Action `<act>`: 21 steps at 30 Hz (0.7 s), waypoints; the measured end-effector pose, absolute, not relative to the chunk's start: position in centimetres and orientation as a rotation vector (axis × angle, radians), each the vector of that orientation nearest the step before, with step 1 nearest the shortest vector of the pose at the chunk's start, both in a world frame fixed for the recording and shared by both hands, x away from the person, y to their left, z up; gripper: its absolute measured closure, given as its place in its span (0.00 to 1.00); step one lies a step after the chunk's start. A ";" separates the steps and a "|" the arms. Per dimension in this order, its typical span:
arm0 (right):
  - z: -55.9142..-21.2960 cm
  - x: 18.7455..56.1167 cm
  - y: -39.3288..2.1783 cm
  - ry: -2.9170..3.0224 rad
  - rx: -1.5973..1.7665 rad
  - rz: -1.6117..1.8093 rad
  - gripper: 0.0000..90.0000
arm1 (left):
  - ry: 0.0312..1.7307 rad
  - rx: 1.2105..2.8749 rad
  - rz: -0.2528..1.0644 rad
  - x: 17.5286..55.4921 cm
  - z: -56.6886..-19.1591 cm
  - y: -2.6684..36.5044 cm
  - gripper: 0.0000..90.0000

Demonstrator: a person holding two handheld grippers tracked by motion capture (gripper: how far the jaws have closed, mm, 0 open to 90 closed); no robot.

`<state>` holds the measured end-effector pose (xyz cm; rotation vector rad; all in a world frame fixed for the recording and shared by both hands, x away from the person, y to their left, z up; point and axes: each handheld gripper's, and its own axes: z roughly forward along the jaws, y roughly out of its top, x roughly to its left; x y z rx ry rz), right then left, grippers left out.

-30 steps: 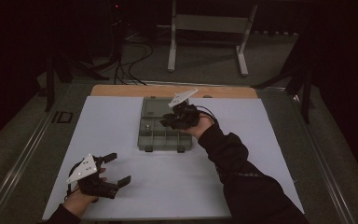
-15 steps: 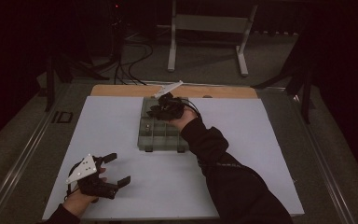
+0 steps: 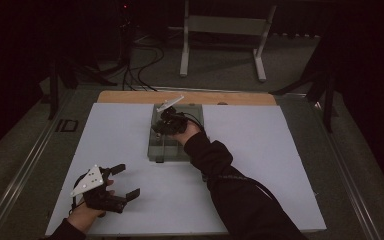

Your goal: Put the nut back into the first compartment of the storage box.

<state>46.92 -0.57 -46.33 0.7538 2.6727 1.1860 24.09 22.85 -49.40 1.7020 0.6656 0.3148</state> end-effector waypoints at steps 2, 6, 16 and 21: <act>-46.6 47.0 -0.5 2.677 0.764 1.178 0.78 | 0.665 1.703 0.314 24.1 -49.4 22.8 0.00; -47.2 47.1 -0.1 2.687 0.747 1.157 0.70 | 0.663 1.705 0.313 24.1 -49.4 22.8 0.00; -45.4 45.9 -0.7 2.671 0.745 1.177 0.20 | 0.663 1.707 0.317 24.1 -49.4 22.8 0.00; -44.2 44.7 -2.5 2.659 0.754 1.239 0.12 | 0.666 1.709 0.320 24.1 -49.4 22.8 0.00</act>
